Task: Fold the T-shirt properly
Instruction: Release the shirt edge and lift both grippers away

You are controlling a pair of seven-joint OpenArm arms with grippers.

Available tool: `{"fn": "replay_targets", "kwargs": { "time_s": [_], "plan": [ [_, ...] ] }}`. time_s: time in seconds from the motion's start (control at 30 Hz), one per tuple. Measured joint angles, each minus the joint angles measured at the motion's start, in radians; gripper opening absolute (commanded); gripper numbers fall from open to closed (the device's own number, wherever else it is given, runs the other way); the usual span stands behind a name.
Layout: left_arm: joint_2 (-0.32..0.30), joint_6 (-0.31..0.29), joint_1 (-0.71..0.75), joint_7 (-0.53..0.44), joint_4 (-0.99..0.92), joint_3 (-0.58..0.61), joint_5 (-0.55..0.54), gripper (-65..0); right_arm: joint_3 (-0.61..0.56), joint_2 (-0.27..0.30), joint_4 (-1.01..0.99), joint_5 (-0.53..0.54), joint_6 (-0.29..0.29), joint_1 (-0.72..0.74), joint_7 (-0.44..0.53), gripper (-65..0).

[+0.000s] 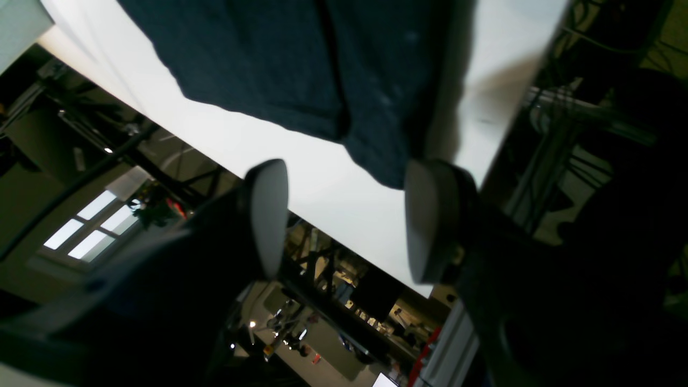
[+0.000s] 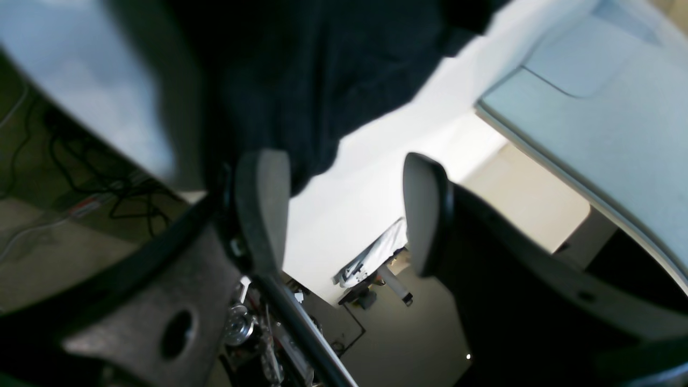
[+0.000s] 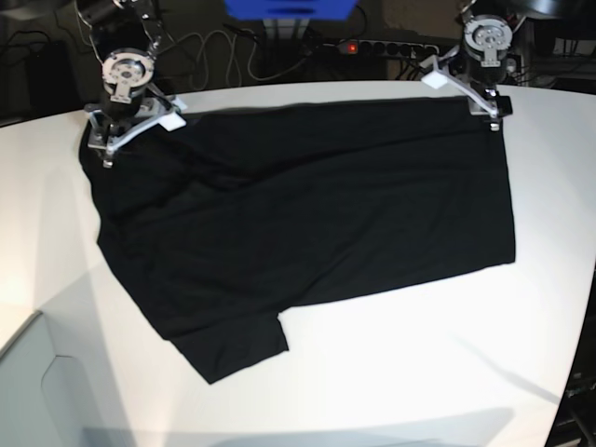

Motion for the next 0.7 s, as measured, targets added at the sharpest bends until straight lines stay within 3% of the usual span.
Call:
{"fn": "replay_targets", "kwargs": {
  "time_s": [0.4, 0.7],
  "plan": [
    [0.003, 0.000, -0.038, 0.001, 0.000, 0.029, 0.000, -31.3, 0.003, 0.013, 0.001, -0.003, 0.000, 0.036, -0.001, -33.6],
    [0.103, -0.001, -0.173, -0.003, 0.001, 0.031, 0.047, -31.3, -0.005, 0.012, 0.000, 0.005, 0.000, 0.150, -0.004, -33.5]
  ]
}}
